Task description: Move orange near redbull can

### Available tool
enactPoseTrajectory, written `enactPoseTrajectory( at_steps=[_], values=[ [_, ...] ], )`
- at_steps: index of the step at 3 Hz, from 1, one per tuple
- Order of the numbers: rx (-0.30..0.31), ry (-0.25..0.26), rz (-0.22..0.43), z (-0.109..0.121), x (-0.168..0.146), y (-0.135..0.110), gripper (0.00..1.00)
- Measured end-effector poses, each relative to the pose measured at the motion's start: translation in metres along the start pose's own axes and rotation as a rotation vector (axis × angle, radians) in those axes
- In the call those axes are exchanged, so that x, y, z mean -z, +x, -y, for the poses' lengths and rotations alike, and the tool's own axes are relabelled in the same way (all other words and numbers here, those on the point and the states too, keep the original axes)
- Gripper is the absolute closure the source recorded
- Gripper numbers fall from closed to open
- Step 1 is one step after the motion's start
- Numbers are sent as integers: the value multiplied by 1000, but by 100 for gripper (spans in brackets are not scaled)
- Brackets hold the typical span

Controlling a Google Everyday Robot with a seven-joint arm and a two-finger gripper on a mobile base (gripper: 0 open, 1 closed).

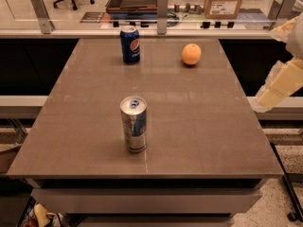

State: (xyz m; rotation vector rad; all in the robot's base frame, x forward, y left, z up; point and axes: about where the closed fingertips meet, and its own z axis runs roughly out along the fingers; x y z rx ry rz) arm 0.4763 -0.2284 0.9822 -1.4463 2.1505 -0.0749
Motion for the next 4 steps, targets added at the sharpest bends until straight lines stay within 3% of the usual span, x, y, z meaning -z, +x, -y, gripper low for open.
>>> enactPoseTrajectory(
  at_steps=[1, 2, 3, 4],
  values=[
    [-75, 41, 115, 21, -19, 1, 0],
    [-149, 65, 191, 43, -43, 2, 0],
    [-219, 67, 212, 61, -69, 1, 0],
    [-285, 68, 186, 76, -93, -4, 0]
  ],
)
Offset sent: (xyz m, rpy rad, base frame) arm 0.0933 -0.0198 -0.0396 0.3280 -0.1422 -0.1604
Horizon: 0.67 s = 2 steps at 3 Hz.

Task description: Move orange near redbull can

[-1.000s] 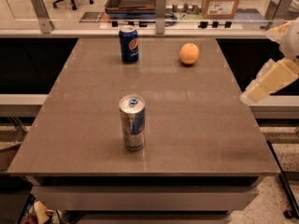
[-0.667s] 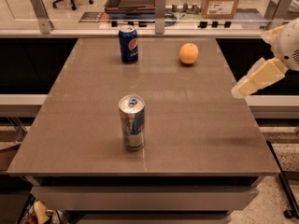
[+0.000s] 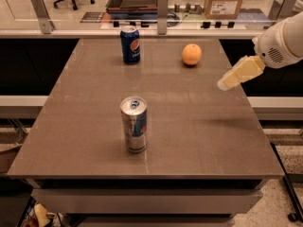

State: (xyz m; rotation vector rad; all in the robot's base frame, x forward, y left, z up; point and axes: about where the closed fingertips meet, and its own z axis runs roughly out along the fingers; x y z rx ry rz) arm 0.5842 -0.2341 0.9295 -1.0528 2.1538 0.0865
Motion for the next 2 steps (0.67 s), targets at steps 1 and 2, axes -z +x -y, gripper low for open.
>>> enactPoseTrajectory(
  at_steps=[1, 2],
  values=[
    [-19, -1, -3, -1, -2, -2, 0],
    [-41, 1, 26, 2, -6, -4, 0]
  ],
)
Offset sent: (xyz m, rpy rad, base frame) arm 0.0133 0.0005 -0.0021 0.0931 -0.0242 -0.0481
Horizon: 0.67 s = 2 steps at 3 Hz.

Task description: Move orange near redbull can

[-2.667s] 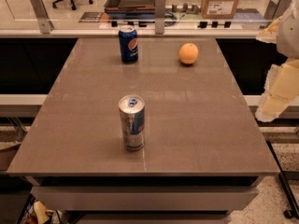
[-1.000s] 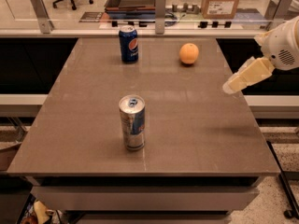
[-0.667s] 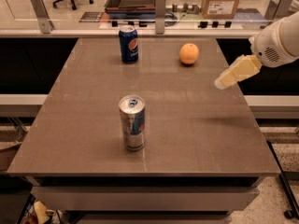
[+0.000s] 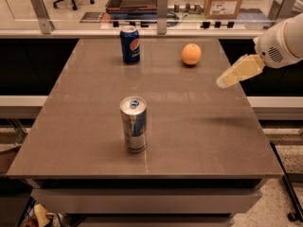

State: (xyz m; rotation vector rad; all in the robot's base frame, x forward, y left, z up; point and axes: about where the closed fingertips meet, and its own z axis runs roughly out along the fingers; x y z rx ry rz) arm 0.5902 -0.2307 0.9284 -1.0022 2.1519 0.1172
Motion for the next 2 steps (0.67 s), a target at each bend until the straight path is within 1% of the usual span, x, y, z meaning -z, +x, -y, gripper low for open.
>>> enactPoseTrajectory(
  at_steps=[1, 2],
  values=[
    [-53, -19, 102, 12, -18, -10, 0],
    [-130, -71, 194, 24, -49, -21, 0]
  ],
)
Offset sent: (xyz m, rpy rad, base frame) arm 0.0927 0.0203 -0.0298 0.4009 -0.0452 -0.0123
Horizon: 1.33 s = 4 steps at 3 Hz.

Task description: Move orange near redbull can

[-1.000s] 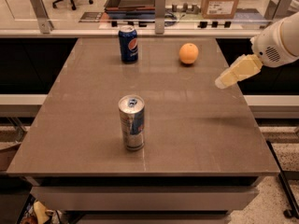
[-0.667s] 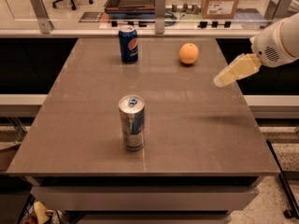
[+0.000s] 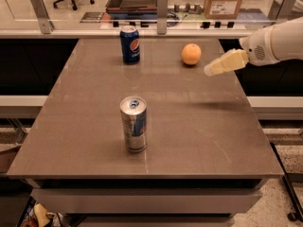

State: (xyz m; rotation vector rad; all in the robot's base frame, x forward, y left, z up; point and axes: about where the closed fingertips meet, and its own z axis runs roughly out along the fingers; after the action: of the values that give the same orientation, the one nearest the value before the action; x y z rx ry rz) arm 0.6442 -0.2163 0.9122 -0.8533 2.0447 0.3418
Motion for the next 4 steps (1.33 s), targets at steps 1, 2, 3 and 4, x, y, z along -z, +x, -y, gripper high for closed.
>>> enactPoseTrajectory(
  at_steps=[1, 2, 3, 4],
  values=[
    [-37, -23, 29, 8, -26, -7, 0],
    [-58, -22, 29, 15, -50, -11, 0],
    [-76, -15, 34, 25, -75, -7, 0],
    [-80, -25, 62, 30, -94, -8, 0]
  ],
)
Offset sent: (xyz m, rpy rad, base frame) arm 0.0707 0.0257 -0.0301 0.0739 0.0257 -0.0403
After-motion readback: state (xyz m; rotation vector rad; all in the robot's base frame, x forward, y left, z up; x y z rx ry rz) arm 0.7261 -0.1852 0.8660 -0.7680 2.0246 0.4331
